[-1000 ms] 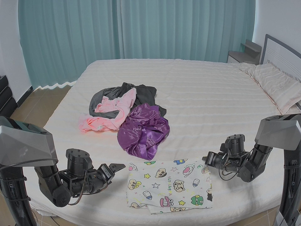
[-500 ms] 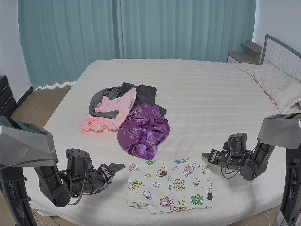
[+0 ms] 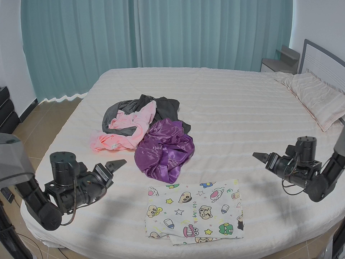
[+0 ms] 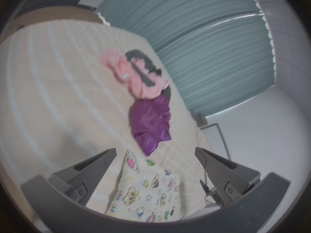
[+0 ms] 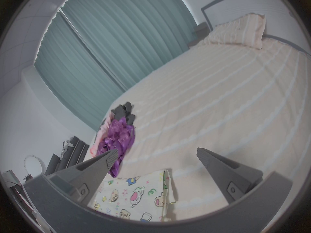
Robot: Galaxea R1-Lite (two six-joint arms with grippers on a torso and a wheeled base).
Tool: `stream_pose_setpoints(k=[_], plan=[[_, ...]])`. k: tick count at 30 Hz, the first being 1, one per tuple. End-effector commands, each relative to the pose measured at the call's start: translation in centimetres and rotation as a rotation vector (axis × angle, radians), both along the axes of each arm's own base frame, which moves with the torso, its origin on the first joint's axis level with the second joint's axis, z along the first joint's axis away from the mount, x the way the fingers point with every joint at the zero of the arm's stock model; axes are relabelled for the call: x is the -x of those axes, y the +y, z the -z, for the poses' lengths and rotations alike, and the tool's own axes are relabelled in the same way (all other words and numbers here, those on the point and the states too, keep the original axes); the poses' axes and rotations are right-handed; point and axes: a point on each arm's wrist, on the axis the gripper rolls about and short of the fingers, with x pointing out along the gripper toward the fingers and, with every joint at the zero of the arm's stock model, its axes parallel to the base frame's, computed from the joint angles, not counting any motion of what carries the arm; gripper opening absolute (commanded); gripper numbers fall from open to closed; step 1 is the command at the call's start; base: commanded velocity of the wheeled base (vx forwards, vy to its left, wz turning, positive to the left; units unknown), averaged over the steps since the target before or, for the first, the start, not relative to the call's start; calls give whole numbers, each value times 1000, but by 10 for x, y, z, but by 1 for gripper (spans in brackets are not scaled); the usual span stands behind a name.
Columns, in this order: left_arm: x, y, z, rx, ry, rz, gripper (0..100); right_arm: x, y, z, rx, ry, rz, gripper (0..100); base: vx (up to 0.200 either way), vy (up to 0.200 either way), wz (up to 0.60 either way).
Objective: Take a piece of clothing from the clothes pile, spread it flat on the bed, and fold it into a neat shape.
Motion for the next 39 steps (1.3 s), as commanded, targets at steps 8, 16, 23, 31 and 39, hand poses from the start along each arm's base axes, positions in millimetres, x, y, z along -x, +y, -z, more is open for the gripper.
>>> stream_pose_setpoints(k=[8,16,23,31,39], plan=[[104,53,-116,-231,-535,-266,100,151,-34,-81,3,-343,52,100,0,0,0],[194,74,-119,-435,-678,-295,100,239,-43,-76,123,-443,31,100,0,0,0],[238,84,-102,-572,-686,-296,100,285,-47,-70,163,-422,6,100,0,0,0],[267,93,-81,-724,-665,-412,100,319,-50,-52,286,-410,-11,100,0,0,0],[280,93,-63,-881,-627,-493,100,326,-48,-42,387,-404,47,100,0,0,0]])
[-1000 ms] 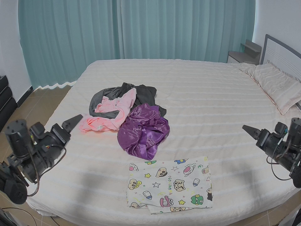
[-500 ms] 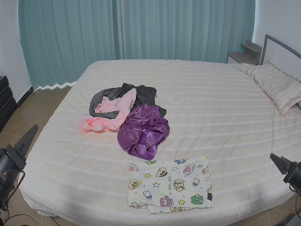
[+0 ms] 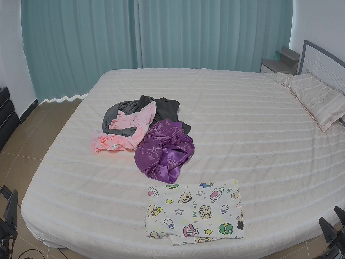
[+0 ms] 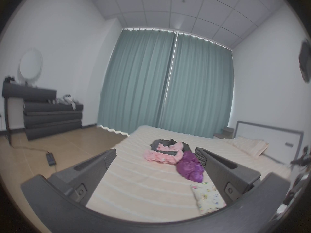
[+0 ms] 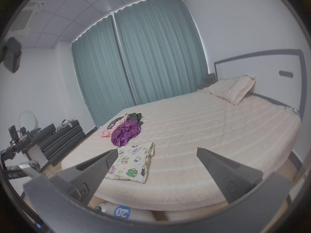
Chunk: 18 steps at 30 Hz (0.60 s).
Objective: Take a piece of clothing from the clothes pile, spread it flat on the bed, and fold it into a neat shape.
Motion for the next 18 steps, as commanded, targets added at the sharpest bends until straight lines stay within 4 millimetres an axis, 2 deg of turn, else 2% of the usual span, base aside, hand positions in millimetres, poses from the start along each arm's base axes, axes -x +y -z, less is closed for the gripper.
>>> stream_pose_setpoints(k=[1,5,8,13,14,18], plan=[[20,2,17,-81,-86,-100,100,20,1,8,70,-114,69,100,0,0,0],[16,2,27,-100,-80,-104,100,19,-1,23,147,-99,132,100,0,0,0],[13,1,38,-132,-53,-109,100,18,-1,24,157,-108,139,100,0,0,0],[15,3,29,-127,-143,-160,100,16,-2,26,227,-122,162,100,0,0,0],[16,3,25,-138,-179,-168,100,14,-3,26,285,-144,202,100,0,0,0],[15,3,28,-155,-150,-167,100,10,-4,26,346,-220,242,100,0,0,0]])
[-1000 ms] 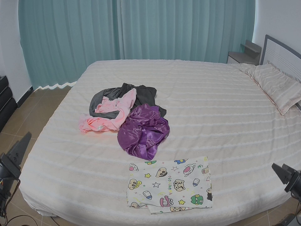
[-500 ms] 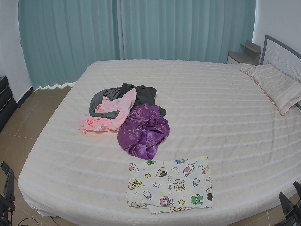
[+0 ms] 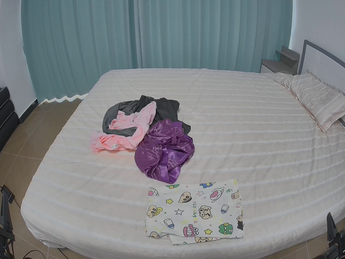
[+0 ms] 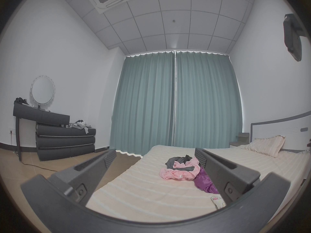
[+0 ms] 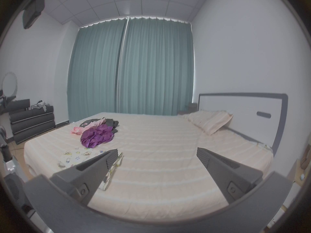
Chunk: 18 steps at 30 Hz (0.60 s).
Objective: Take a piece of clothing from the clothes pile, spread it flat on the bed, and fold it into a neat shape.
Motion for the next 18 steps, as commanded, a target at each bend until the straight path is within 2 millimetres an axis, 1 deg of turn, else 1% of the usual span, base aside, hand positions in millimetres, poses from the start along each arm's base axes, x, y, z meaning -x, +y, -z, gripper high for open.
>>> stream_pose_setpoints(k=[1,4,5,6,8,12,14,18], plan=[[-3,0,9,-18,65,-7,100,-4,-1,7,46,-45,30,100,0,0,0],[-5,0,18,-25,150,-5,100,-4,-1,7,31,-49,30,100,0,0,0],[-5,0,18,-27,155,-5,100,-4,-1,7,31,-49,30,100,0,0,0],[-6,0,23,-30,208,-5,100,-4,-1,7,26,-49,30,100,0,0,0],[-6,-1,28,-34,255,-1,100,-4,-1,7,19,-50,26,100,0,0,0],[-6,-1,34,-39,307,40,100,-4,1,7,-41,-46,-47,100,0,0,0],[-6,-3,35,-47,319,102,100,-3,3,9,-84,-24,-120,100,0,0,0],[-6,-4,35,-61,321,138,100,-3,3,8,-107,-29,-133,100,0,0,0]])
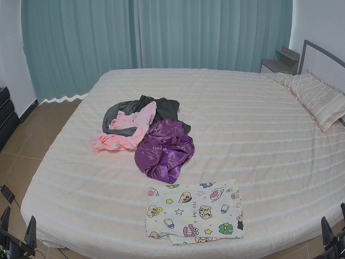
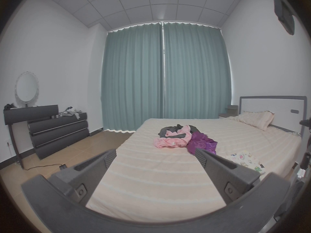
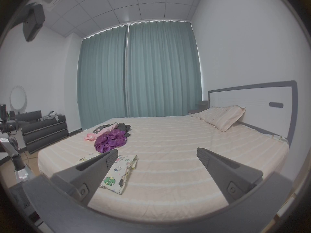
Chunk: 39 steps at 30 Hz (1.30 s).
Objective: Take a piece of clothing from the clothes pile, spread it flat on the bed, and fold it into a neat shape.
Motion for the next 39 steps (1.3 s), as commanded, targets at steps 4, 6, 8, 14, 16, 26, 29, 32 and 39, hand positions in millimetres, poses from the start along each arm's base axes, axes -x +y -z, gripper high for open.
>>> stream_pose_setpoints(k=[4,6,8,14,16,26,29,32,39], plan=[[-2,-3,6,0,34,141,100,1,1,0,-14,-4,-53,100,0,0,0],[-2,-4,6,5,35,189,100,2,2,0,-10,-1,-99,100,0,0,0],[-2,-5,6,5,36,203,100,2,2,0,-5,-2,-111,100,0,0,0],[-2,-5,6,4,37,207,100,1,2,1,-8,-6,-105,100,0,0,0],[-2,-5,6,2,37,206,100,1,2,0,-23,-7,-103,100,0,0,0],[-2,-4,6,17,33,186,100,1,1,0,-109,-9,-43,100,0,0,0],[-2,-4,6,19,35,186,100,1,1,0,-107,-9,-43,100,0,0,0],[-2,-4,6,19,35,187,100,1,1,0,-110,-9,-43,100,0,0,0],[-2,-4,6,20,36,189,100,1,1,0,-107,-9,-45,100,0,0,0]])
